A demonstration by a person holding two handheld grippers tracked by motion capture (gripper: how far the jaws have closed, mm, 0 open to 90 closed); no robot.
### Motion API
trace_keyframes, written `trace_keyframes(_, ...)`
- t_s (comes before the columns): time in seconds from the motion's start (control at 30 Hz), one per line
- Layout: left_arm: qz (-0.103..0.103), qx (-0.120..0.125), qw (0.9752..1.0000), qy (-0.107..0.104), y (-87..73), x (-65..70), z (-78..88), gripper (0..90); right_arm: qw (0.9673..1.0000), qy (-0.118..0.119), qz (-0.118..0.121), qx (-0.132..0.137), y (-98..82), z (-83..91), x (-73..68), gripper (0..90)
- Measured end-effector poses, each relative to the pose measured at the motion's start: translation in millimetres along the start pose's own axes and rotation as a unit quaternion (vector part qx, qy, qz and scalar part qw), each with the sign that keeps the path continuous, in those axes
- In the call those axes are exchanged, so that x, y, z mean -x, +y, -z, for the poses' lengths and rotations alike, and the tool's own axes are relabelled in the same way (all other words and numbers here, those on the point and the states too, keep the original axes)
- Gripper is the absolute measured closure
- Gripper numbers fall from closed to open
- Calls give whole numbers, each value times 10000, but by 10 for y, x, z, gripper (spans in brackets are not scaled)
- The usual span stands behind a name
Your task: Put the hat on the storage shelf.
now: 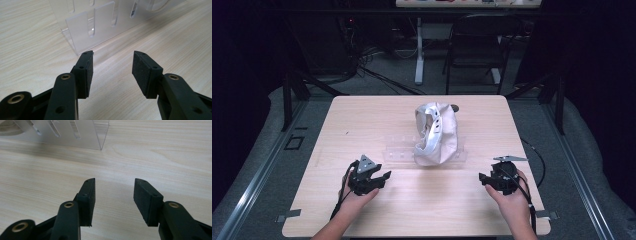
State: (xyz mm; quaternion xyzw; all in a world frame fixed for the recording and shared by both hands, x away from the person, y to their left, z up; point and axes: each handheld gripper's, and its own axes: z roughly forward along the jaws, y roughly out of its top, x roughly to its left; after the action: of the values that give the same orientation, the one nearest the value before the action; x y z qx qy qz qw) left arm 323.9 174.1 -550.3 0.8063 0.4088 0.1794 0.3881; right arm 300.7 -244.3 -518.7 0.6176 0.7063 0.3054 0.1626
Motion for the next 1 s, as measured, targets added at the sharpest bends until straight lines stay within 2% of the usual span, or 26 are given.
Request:
trace_keyframes(0.17, -25, -39, 10000, -6, 0, 3, -6, 513, 9998, -112, 79, 131, -148, -53, 25, 514)
trace_keyframes(0.23, -25, -45, 10000, -8, -1, 6, -12, 512, 9994, -149, 113, 301, -198, -68, 41, 498)
trace_keyframes(0.27, -29, -47, 10000, 4, -2, 8, -15, 512, 9991, -192, 148, 343, -220, -67, 52, 498)
trace_keyframes(0.3, -29, -48, 10000, 5, -2, 8, -16, 512, 9989, -308, 236, 272, -240, -47, 72, 498)
trace_keyframes(0.33, -30, -51, 10000, 8, -3, 8, -17, 512, 9985, -268, 104, 455, -268, -73, 60, 496)
trace_keyframes(0.37, -34, -51, 10000, 12, -3, 8, -18, 512, 9981, -309, 163, 505, -297, -68, 69, 488)
trace_keyframes(0.4, -25, -49, 10000, 17, -4, 9, -20, 511, 9975, -294, 125, 628, -323, -85, 65, 485)
trace_keyframes(0.43, -25, -49, 10000, 12, -4, 9, -20, 511, 9973, -355, 211, 603, -353, -74, 75, 478)
trace_keyframes(0.47, -29, -50, 10000, 19, -4, 9, -21, 510, 9964, -317, 147, 771, -380, -103, 62, 474)
trace_keyframes(0.57, -60, -47, 10000, 30, -4, 12, -21, 505, 9945, -437, 303, 900, -443, -115, 58, 474)
trace_keyframes(0.6, -65, -41, 10000, 40, -5, 14, -21, 501, 9946, -470, 347, 855, -453, -103, 59, 471)
trace_keyframes(0.7, -87, -45, 9999, 76, -6, 12, -23, 487, 9931, -470, 414, 991, -495, -133, 58, 476)
trace_keyframes(0.83, -76, -26, 9999, 116, -5, 15, -26, 482, 9929, -552, 625, 844, -539, -139, 74, 497)
trace_keyframes(0.9, -78, 12, 9999, 114, -5, 24, -26, 480, 9925, -453, 575, 974, -551, -158, 72, 504)
trace_keyframes(1.0, -71, 60, 10000, 34, 4, 47, -45, 476, 9925, -407, 585, 990, -561, -156, 82, 536)
